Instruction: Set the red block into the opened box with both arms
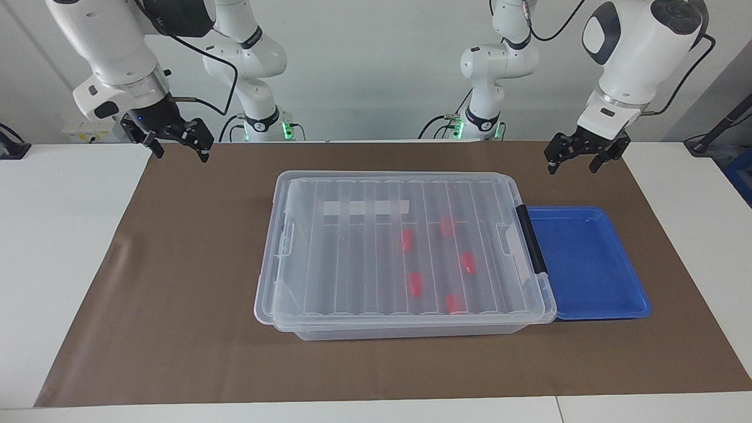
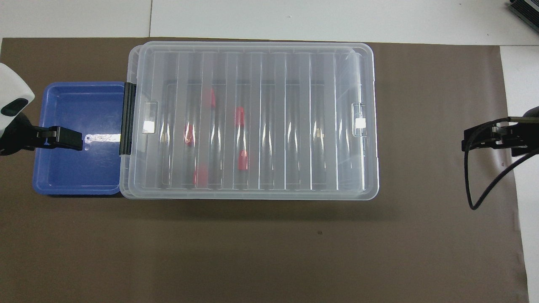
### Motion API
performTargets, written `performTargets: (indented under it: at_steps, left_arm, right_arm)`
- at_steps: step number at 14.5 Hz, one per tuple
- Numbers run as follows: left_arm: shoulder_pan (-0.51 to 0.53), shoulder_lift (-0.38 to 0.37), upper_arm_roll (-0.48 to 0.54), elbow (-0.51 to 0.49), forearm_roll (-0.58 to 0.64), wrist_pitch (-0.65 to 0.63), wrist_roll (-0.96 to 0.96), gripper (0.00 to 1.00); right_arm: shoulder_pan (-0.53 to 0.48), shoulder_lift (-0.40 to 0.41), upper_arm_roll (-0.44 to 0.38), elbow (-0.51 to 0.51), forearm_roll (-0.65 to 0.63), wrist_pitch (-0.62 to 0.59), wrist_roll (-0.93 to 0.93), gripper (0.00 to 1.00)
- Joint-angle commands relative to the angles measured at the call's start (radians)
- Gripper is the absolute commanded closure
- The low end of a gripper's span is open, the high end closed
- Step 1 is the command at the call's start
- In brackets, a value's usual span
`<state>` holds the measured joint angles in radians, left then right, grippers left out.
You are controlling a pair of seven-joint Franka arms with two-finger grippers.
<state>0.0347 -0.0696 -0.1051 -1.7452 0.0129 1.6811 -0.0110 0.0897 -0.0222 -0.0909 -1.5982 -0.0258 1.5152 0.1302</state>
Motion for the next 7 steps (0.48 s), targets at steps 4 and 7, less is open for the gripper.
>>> performTargets:
  at_steps: [4, 7]
  left_arm:
    - [0.008, -0.010, 0.001, 0.012, -0.019, -0.028, 0.013, 0.00]
    - [0.008, -0.010, 0.001, 0.010, -0.019, -0.026, 0.013, 0.00]
  right_arm:
    - [-0.001, 0.001, 0.007, 0.004, 0.003, -0.004, -0.012, 0.00]
    - [-0.001, 0.001, 0.007, 0.004, 0.003, -0.004, -0.012, 0.00]
